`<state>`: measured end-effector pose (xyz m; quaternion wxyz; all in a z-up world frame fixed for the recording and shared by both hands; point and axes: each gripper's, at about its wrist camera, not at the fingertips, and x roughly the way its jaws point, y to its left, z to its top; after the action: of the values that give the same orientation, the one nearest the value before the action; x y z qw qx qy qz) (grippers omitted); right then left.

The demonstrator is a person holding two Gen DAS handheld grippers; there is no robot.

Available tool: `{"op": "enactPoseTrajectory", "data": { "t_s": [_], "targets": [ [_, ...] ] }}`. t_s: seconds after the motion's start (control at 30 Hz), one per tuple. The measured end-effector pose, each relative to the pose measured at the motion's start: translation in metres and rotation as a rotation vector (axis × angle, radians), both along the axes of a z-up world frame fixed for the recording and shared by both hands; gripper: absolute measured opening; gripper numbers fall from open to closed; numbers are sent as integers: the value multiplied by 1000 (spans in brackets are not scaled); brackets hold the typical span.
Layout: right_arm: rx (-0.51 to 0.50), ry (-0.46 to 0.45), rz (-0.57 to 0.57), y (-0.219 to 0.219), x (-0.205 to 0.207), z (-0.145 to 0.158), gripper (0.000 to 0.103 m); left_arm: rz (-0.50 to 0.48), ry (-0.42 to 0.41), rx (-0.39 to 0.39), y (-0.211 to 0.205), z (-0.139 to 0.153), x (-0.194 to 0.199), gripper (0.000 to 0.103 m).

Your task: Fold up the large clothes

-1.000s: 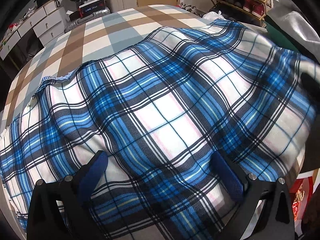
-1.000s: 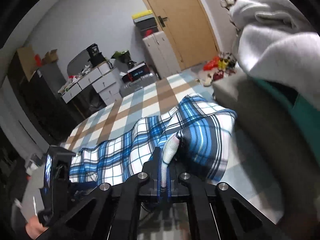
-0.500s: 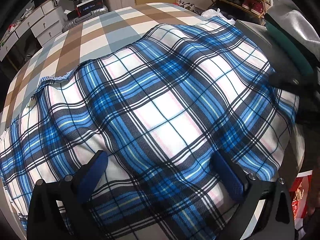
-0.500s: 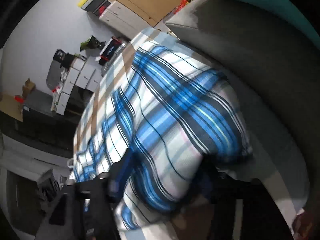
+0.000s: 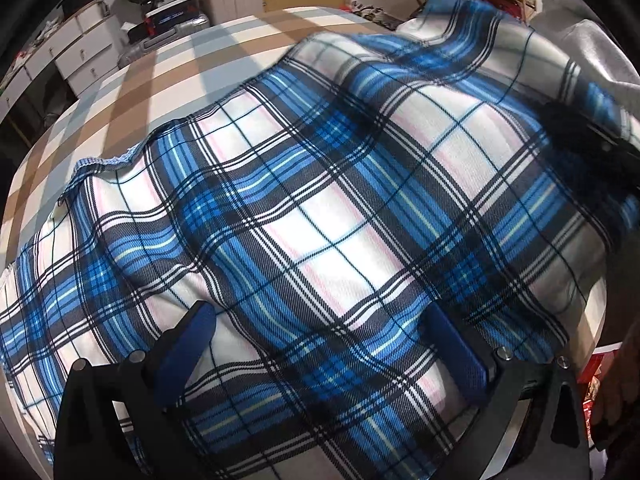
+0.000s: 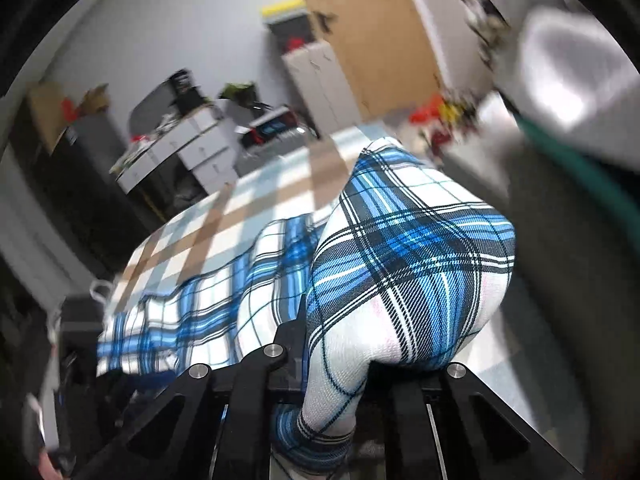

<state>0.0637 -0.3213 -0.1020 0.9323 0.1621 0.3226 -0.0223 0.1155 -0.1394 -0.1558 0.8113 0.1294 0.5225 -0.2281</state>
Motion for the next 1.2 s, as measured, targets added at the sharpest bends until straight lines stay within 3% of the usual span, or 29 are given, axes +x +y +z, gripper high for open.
{"op": "enactPoseTrajectory", "data": {
  "t_s": [0.1, 0.17, 0.23, 0.3, 0.43, 0.5, 0.63, 0.73, 0.83, 0.9, 0.93, 0.97, 1.03, 1.1, 1.2],
  "targets": [
    [-76, -4, -3, -2, 3, 15, 11, -41, -20, -46, -17, 1, 6, 102],
    [-142, 0, -4, 0, 11, 26, 10, -55, -6, -120, -24, 6, 12, 102],
    [-195, 9, -12, -4, 18, 38, 10, -19, 39, -200, -16, 18, 17, 102],
    [-280, -2, -16, -1, 26, 59, 10, 12, 27, -252, 4, 39, 15, 102],
    [-460, -62, 61, 50, 28, 93, 10, 140, -191, -219, 91, 94, 2, 102],
    [-572, -103, 160, 103, 26, 98, 11, 236, -243, -206, 139, 104, 1, 102],
    [-655, -120, 345, 201, 22, 68, 11, 487, -208, -268, 247, 101, 0, 102],
    [-726, -122, 446, 264, 21, 24, 12, 569, -154, -314, 294, 90, -3, 102],
    [-780, 69, 615, 326, 30, -43, 31, 605, -80, -370, 319, 77, -7, 102],
    [-778, 141, 724, 343, 17, -61, 42, 598, -30, -440, 322, 73, -9, 102],
    [-773, 124, 747, 344, 9, -58, 49, 589, -17, -467, 318, 73, -6, 102],
    [-732, 84, 777, 344, -2, -48, 54, 563, -13, -487, 313, 75, -8, 102],
    [-567, 50, 809, 332, -12, -24, 75, 474, -19, -490, 293, 86, -9, 102],
    [-399, 7, 746, 302, -16, 0, 79, 376, -41, -500, 266, 94, -16, 102],
    [-278, -34, 551, 252, -10, 12, 82, 222, -12, -444, 222, 91, -16, 102]
  ]
}}
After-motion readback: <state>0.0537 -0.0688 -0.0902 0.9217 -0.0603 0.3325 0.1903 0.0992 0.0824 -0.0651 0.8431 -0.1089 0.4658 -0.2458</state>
